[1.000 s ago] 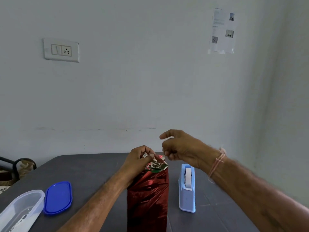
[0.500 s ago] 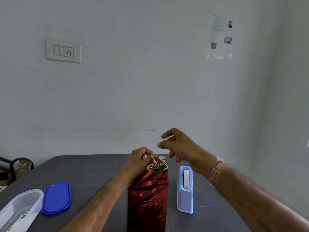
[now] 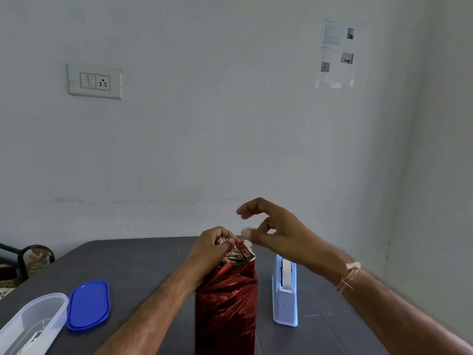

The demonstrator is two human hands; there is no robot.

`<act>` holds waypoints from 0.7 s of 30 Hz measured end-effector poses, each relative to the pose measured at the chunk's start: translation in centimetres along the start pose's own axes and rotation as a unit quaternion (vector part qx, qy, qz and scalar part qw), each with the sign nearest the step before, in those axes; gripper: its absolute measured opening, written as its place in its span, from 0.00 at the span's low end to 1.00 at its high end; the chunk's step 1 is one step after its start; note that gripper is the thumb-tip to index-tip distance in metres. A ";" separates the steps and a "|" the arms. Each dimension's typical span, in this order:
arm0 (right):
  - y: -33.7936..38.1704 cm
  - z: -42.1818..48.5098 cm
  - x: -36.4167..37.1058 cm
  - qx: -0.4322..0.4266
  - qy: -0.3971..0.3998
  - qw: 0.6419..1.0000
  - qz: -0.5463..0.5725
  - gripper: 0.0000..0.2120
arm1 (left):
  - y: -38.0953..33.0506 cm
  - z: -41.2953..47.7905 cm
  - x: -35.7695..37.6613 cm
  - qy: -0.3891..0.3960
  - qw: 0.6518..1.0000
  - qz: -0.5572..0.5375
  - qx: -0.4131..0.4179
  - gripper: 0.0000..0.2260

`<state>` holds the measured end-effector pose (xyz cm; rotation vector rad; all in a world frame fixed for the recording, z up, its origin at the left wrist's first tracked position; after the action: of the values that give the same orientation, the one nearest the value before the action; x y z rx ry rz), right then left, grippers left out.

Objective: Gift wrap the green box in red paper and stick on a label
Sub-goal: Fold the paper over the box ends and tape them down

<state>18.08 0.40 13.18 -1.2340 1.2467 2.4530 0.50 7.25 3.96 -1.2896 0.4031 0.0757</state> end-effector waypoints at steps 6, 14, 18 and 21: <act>-1.3 -1.5 1.1 -0.037 0.124 0.971 -0.201 0.18 | 0.0 0.0 0.0 -0.002 1.000 0.008 -0.008 0.01; -2.4 -0.3 1.8 -0.084 0.048 0.979 -0.180 0.07 | 0.3 0.1 -0.1 -0.014 0.999 0.035 -0.011 0.03; -2.1 -0.1 1.2 -0.118 -0.037 0.992 -0.033 0.10 | 0.3 0.1 0.0 -0.014 0.999 0.033 -0.017 0.02; -1.9 -0.6 0.7 -0.117 -0.018 0.993 0.001 0.08 | 0.4 0.2 0.2 -0.014 0.999 0.029 -0.019 0.02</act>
<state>18.82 1.09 11.34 -1.2320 0.9746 2.6717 0.58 7.48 3.63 -1.3126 0.4157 0.1511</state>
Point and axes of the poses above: each hand's wrist, its own z-axis towards the middle knuckle, its own x-axis out of the palm, y = z × x, the point moved 5 cm from there along z, towards the middle knuckle, and after that the axes turned 13 degrees about y, right-handed, at the moved point
